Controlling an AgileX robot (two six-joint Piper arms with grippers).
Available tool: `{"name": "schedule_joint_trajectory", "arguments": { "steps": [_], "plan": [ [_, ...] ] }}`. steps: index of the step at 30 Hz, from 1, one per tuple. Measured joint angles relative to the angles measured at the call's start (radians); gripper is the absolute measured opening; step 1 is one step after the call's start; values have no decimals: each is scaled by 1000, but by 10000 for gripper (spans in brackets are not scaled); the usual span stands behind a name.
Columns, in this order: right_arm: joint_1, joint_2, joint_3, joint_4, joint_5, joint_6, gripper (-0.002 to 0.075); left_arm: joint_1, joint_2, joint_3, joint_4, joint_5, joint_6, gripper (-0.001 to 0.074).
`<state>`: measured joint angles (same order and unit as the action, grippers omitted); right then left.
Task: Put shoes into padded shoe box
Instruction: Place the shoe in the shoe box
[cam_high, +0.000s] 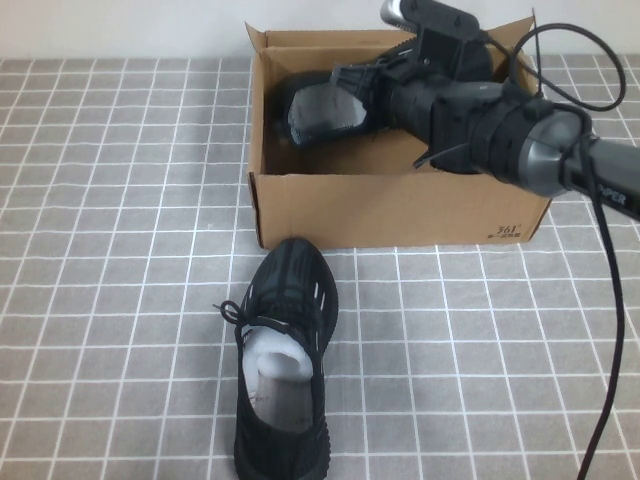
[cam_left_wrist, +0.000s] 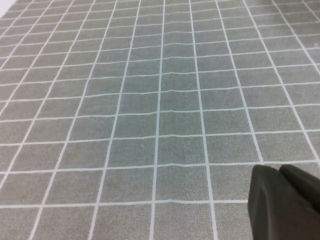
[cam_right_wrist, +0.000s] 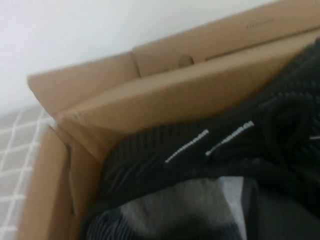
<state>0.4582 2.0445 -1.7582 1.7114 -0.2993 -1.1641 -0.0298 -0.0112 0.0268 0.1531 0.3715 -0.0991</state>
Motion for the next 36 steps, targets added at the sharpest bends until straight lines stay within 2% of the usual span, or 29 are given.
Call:
{"name": "schedule_joint_trajectory", "arguments": {
  "steps": [4,9,16,19,27,36],
  "plan": [
    [0,-23,0,0,-14,3,-6,0,0,0,0,0,0,-6],
    [0,-34,0,0,-1,88,-5,0,0,0,0,0,0,-6],
    [0,-38,0,0,4,88,-2,0,0,0,0,0,0,-6],
    [0,-50,0,0,20,30,-2,0,0,0,0,0,0,-6],
    [0,-84,-2,0,18,-370,-2,0,0,0,0,0,0,-6],
    [2,-153,-2,0,-9,-419,-3,0,0,0,0,0,0,-6]
  ]
}}
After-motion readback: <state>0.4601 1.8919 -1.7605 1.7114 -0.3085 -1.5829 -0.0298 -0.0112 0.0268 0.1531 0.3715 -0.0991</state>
